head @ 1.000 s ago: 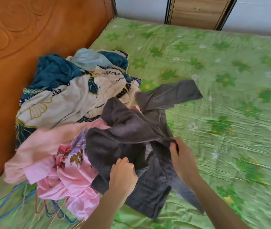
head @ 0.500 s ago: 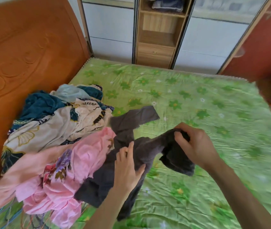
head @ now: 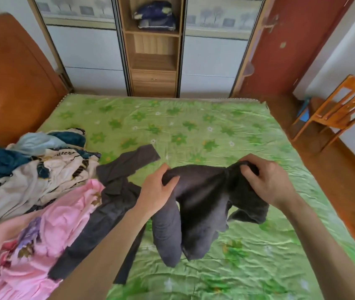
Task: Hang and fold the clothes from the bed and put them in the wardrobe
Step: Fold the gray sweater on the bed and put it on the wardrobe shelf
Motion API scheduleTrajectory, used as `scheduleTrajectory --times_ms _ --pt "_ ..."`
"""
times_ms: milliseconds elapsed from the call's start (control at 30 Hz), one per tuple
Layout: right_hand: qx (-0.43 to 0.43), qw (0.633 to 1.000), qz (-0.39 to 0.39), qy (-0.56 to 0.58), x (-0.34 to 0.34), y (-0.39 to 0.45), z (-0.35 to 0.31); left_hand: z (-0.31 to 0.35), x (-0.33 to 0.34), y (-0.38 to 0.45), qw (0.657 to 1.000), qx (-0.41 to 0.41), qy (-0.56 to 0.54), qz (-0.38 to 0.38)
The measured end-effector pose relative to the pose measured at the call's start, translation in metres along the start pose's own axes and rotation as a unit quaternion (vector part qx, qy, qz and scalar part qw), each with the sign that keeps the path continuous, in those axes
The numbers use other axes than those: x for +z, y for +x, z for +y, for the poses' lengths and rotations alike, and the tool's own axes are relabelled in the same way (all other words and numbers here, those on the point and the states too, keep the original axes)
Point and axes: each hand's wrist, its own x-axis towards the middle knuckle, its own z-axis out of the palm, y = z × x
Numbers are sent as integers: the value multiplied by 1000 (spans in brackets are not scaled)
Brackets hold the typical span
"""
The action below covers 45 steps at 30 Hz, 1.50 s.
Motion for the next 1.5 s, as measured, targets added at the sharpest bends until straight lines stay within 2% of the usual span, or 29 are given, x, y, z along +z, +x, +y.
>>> scheduleTrajectory --times_ms 100,267,367,433,533,633,733,900,967,1033,1100,1200,1333,1400,1500 --pt "17 997 -35 60 -36 -7 35 42 19 6 1000 13 28 8" --pt "-42 985 -117 116 -93 5 53 104 52 2 993 -23 111 -37" --pt "-94 976 -146 132 -122 18 44 154 82 -6 989 40 68 -127" --pt "-124 971 -168 115 -138 26 37 189 107 -8 985 63 -2 -160" --pt "-143 969 -184 86 -153 34 41 227 134 -12 978 -8 -152 -143" --pt "-142 976 -144 79 -156 40 66 242 147 -12 958 -86 -264 -75" --pt "-102 987 -74 95 -147 31 108 258 157 -10 933 -141 -326 -67" --pt "9 962 70 265 -112 -14 174 273 166 -7 899 -205 -383 -52" --pt "55 953 33 297 -91 -26 193 275 167 -6 882 -215 -417 -54" --pt "91 935 -82 332 -72 -31 198 279 165 -5 866 -225 -442 -64" --pt "118 899 -174 384 -56 -29 195 278 162 -3 850 -235 -466 -73" --pt "112 862 -169 465 -44 -26 181 267 153 -1 836 -233 -493 -68" --pt "88 851 -61 514 -49 -22 169 243 131 2 852 -242 -462 -33" --pt "75 864 -21 497 -59 -17 165 225 120 3 869 -270 -415 8" --pt "6 908 -19 417 -81 -9 155 197 109 3 903 -308 -297 38"
